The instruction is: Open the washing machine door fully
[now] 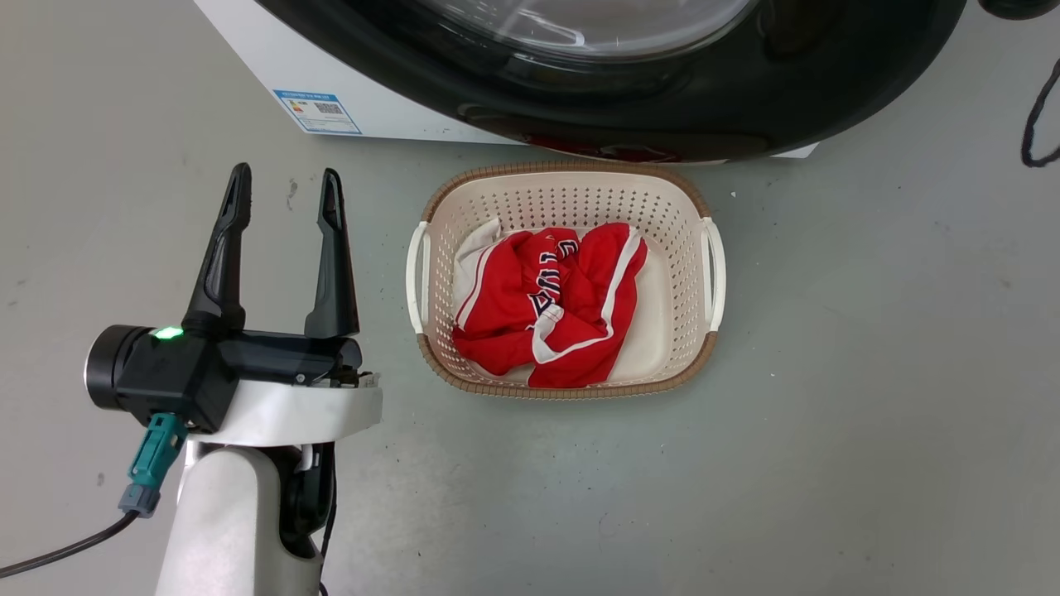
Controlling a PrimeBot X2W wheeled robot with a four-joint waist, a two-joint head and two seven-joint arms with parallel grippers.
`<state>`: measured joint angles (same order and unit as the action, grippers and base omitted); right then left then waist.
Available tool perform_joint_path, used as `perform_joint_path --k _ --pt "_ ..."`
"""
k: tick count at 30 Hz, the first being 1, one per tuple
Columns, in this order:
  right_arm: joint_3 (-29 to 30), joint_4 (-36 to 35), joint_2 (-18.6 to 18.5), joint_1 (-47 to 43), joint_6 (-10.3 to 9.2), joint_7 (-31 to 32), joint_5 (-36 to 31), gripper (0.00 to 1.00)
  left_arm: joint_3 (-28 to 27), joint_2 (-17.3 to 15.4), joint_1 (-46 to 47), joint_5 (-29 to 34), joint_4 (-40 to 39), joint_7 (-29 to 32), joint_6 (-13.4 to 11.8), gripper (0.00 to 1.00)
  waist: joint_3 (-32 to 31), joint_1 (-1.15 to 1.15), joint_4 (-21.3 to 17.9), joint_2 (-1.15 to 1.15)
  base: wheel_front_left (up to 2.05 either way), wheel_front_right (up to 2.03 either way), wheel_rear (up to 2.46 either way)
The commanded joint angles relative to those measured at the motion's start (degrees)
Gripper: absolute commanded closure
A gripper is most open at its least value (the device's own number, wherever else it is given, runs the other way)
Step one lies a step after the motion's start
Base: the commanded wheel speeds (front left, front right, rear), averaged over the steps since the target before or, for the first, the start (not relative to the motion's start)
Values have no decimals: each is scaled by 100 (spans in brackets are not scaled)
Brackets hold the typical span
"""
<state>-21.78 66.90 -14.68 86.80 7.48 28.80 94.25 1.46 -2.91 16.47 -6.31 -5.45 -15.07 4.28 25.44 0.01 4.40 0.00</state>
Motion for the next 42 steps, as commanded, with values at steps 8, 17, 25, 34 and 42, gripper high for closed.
perform_joint_path --k 8,17,25,34,42 --pt "-62 -668 -38 -642 2 995 217 100 -7 4 -85 11 98 -14 -40 0 -269 -1 -55 0 0 0 0" --pt "-183 -1326 -142 -1546 1 1838 427 100 -27 3 -396 67 239 -14 -18 0 -872 -1 -132 0 0 0 0" --pt "-487 -1972 95 -2266 2 2237 486 100 -14 4 -713 103 289 -14 -40 0 -1334 -1 -189 0 0 0 0" --pt "-846 -2678 416 -2935 2 2391 587 100 74 4 -966 84 313 -14 -62 0 -1625 -1 -136 0 0 0 0" --pt "-1097 -3129 681 -3294 2 2378 737 100 129 4 -1041 114 356 -14 -37 0 -1779 -1 -46 0 0 0 0"
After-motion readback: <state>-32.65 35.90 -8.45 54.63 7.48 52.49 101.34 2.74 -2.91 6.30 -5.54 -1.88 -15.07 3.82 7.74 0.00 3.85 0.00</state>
